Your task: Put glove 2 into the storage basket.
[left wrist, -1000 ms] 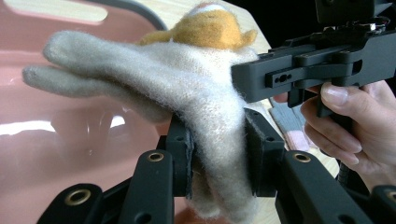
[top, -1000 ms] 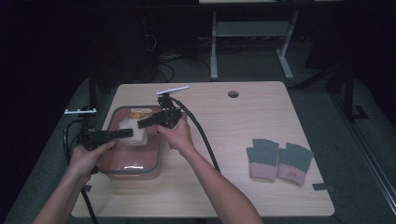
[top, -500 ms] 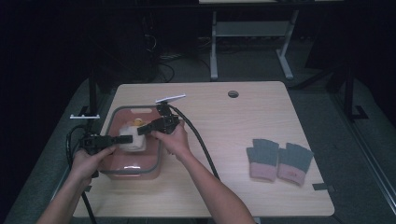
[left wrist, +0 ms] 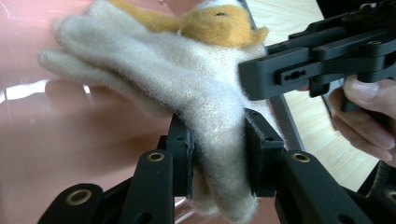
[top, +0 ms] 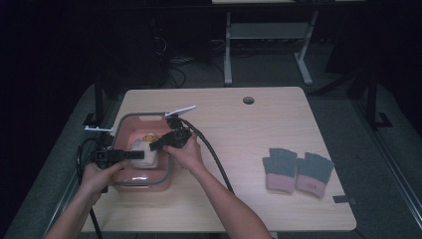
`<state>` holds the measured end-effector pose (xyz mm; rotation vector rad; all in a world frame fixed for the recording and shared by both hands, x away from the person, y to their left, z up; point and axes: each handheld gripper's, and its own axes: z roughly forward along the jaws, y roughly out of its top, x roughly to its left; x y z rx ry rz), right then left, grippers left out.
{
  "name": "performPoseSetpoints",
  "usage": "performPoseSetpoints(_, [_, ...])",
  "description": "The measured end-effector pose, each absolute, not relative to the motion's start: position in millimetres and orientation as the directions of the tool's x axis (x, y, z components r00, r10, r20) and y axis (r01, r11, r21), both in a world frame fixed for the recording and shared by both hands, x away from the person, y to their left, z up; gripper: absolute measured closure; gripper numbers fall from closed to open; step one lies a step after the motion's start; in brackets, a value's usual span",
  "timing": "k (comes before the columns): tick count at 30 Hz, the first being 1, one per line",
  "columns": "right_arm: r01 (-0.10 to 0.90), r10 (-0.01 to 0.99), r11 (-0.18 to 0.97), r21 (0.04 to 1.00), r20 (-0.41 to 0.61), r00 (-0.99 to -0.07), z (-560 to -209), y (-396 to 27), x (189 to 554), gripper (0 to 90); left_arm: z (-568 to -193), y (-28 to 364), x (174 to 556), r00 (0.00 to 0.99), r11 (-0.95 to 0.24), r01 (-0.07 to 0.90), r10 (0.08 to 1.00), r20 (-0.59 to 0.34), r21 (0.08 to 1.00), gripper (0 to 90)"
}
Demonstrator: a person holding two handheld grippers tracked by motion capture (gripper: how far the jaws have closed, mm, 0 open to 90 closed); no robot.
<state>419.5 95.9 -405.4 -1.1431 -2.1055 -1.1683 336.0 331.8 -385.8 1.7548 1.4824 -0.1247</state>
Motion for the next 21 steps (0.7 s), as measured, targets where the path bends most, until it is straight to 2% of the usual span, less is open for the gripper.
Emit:
performPoseSetpoints(6, [0.831, 0.464, 0.297, 0.471, 0.689, -0.556, -402, 87, 419, 74.5, -390, 333, 335, 0.287, 0.021, 0.865, 0.800, -0.527, 0.502, 67.0])
performPoseSetpoints(11, [0.830, 0.474, 0.289, 0.477, 0.682, -0.557, -397, 79, 418, 73.9, -396, 327, 336, 0.295, -0.050, 0.879, 0.840, -0.456, 0.475, 67.0])
performPoseSetpoints(17, [0.822, 0.471, 0.285, 0.492, 0.675, -0.568, -391, 72, 415, 73.9, -398, 319, 336, 0.303, -0.084, 0.884, 0.852, -0.427, 0.460, 66.4])
performPoseSetpoints(21, [0.821, 0.467, 0.284, 0.496, 0.676, -0.570, -390, 68, 413, 73.9, -398, 320, 336, 0.307, -0.100, 0.883, 0.862, -0.403, 0.458, 63.1])
